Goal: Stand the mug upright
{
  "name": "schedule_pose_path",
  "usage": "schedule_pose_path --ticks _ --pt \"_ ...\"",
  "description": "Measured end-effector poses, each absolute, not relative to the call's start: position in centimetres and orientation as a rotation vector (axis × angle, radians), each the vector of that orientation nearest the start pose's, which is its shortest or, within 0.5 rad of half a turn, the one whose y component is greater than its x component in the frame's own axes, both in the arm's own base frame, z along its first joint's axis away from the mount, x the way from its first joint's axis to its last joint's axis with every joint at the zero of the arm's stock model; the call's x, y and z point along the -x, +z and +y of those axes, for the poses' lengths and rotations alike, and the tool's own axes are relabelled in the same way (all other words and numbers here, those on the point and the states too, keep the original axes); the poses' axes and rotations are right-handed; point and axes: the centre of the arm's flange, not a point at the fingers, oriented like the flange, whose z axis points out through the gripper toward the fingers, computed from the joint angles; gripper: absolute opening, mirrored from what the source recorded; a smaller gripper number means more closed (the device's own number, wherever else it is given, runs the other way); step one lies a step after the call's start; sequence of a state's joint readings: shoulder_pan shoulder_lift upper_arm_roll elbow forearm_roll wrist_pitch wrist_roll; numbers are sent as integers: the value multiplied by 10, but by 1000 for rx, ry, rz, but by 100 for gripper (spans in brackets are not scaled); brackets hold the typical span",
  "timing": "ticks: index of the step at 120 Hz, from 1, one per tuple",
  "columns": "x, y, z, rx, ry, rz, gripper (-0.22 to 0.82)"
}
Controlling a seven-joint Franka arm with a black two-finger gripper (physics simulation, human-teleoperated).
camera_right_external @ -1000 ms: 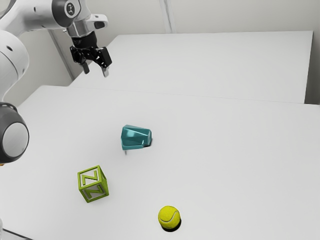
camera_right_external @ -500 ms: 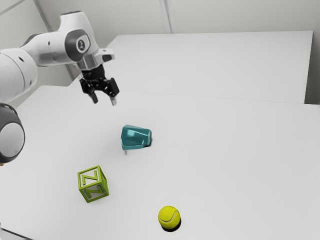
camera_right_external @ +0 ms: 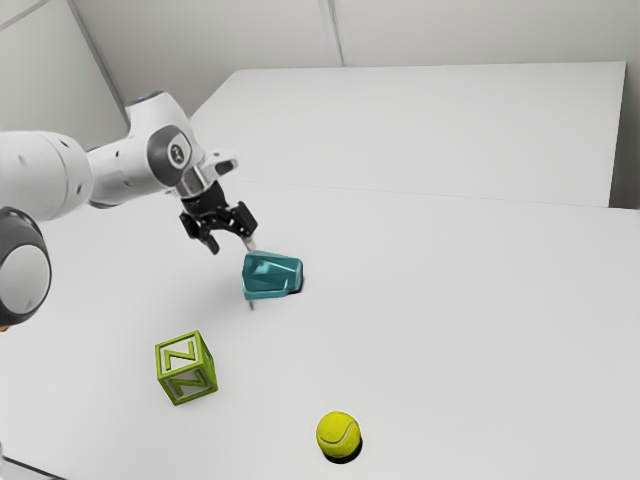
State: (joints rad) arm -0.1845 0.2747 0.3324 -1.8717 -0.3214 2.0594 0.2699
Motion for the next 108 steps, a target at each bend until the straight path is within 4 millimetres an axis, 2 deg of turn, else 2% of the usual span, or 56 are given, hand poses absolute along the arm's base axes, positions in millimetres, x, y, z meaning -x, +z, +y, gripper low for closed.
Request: schedule_pose_path --ticks 49,108 --pt "-606 339 72 3491 -162 -197 60" --pt "-593 310 75 3629 -249 -267 60"
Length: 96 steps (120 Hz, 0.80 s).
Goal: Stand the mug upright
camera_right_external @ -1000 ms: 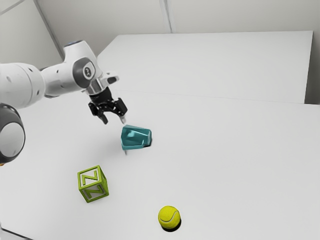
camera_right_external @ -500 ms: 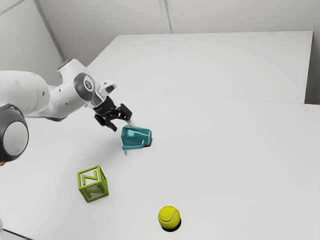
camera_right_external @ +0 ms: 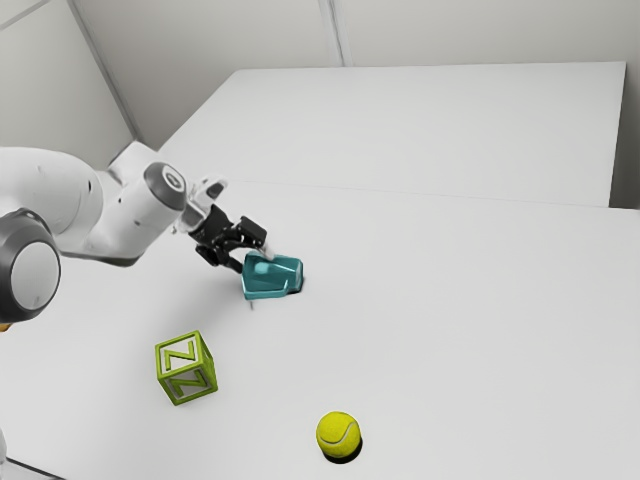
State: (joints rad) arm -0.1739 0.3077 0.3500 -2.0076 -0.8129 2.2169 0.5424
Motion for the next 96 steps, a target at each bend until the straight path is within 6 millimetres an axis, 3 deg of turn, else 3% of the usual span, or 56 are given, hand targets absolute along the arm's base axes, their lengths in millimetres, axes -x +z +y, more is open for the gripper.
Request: schedule_pose_path --ticks 96 --pt "-574 288 85 -2336 247 186 60"
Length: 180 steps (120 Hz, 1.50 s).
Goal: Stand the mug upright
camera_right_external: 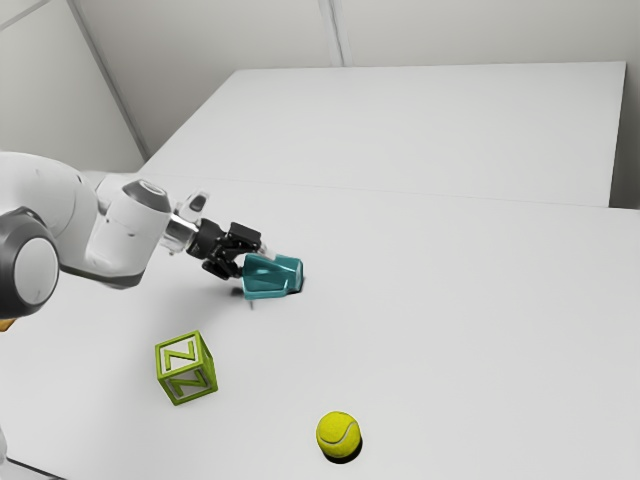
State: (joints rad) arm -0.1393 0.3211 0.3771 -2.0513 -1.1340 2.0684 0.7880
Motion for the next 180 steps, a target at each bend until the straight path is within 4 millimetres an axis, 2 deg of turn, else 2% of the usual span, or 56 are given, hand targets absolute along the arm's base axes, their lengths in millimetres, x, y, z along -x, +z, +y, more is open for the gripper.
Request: schedule_pose_path --ticks 20,69,121,138,152,180 --pt "-573 287 84 -2301 260 156 55" --pt "-568 280 86 -2278 281 107 28" --pt "-568 280 85 -2274 309 64 6" --pt "-569 284 85 -2274 322 50 -5" --pt "-570 287 83 -2277 333 38 -10" --pt "-573 316 77 -2280 390 -12 -16"
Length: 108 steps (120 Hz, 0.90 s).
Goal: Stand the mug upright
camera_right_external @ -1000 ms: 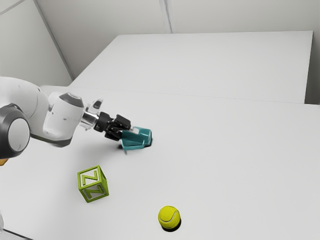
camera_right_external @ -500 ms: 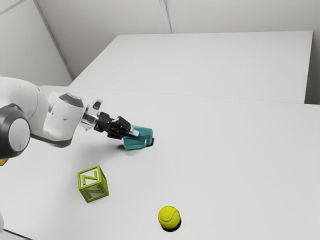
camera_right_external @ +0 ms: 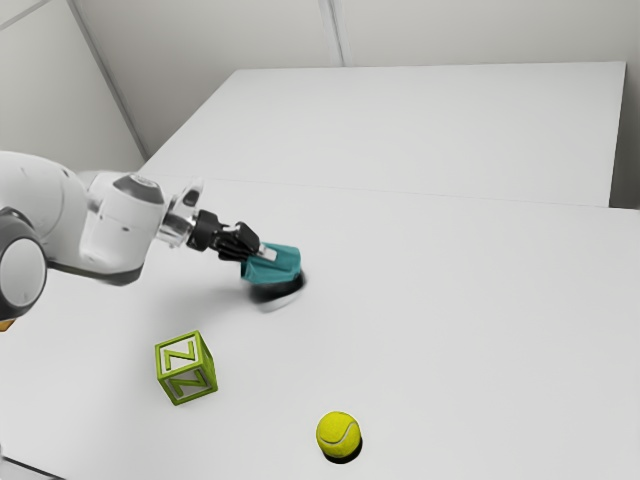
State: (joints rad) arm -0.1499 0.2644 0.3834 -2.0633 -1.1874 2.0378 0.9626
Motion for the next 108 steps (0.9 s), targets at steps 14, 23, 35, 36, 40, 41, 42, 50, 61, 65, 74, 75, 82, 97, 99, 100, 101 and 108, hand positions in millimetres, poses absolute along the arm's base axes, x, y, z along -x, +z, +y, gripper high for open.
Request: schedule_pose_path --ticks 14,23,35,36,40,41,42,50,61,65,74,75,82,97,99,100,101,108 --pt "-574 336 73 -2298 430 -53 -17" --pt "-573 356 68 -2343 448 -118 -17" --pt "-571 378 63 -2442 444 -231 -18" --pt "-571 379 62 -2452 442 -240 -18" --pt "-571 383 59 -2488 435 -277 -18" --pt "-571 384 59 -2497 433 -286 -18" --pt "-571 384 58 -2507 430 -296 -18" --pt "-571 392 54 -2590 403 -377 -18" --pt "-572 397 53 -2696 354 -466 -18" --pt "-572 400 53 -2732 339 -493 -18" --pt "-572 405 54 -2799 309 -537 -18" --pt "-573 406 54 -2805 306 -541 -18" --pt "-574 412 53 -2845 281 -568 -18" --pt "-575 418 44 -2902 210 -606 -18" --pt "-575 419 43 -2906 198 -610 -18" --pt "-575 419 42 -2908 192 -611 -18" --pt "-575 419 41 -2910 186 -613 -18" --pt "-574 420 35 -2921 143 -614 -18"
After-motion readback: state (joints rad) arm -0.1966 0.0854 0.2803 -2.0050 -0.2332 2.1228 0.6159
